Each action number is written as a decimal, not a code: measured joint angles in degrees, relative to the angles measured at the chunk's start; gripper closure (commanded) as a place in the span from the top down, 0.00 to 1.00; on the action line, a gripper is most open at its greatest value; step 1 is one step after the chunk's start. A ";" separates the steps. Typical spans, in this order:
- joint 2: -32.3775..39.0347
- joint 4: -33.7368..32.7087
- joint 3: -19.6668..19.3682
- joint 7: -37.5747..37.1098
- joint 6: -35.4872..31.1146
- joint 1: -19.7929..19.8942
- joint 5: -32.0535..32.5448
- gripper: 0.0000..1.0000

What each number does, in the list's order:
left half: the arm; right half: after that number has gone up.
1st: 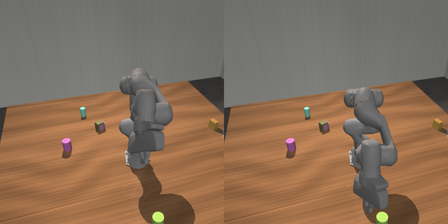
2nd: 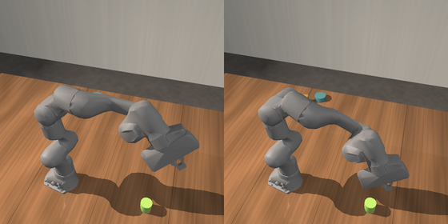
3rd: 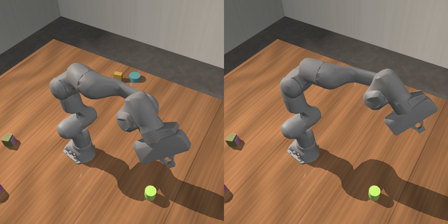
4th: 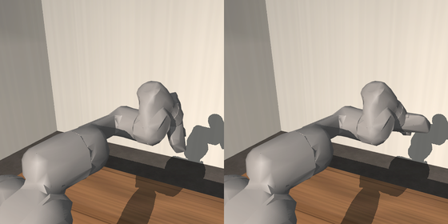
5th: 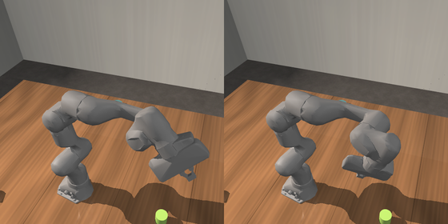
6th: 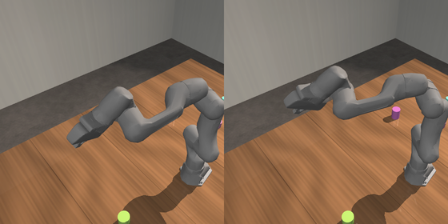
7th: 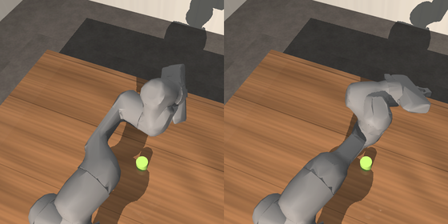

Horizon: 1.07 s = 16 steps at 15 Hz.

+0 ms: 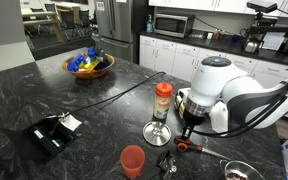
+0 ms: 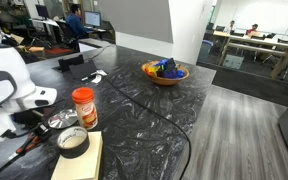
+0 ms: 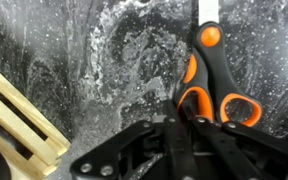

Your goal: Move the scissors away from the silver lid

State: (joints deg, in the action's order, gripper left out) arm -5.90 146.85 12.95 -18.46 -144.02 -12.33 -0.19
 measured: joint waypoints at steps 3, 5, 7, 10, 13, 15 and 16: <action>-2.24 -0.68 0.23 0.23 0.27 -0.48 -0.36 0.02; -5.51 -1.25 0.30 1.16 0.74 -1.13 -0.88 0.02; -9.21 -1.73 0.34 3.82 1.53 -2.17 -2.24 0.02; -13.48 -1.96 0.34 9.25 2.72 -3.88 -3.18 0.02; -14.83 -1.57 -0.03 18.51 2.65 -6.73 -6.10 0.02; -15.02 -1.11 -0.39 24.73 2.44 -8.96 -7.84 0.02; -15.12 -1.03 -0.56 27.62 2.33 -10.00 -8.59 0.02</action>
State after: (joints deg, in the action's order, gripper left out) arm -21.02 145.82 12.39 9.16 -141.68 -22.33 -8.79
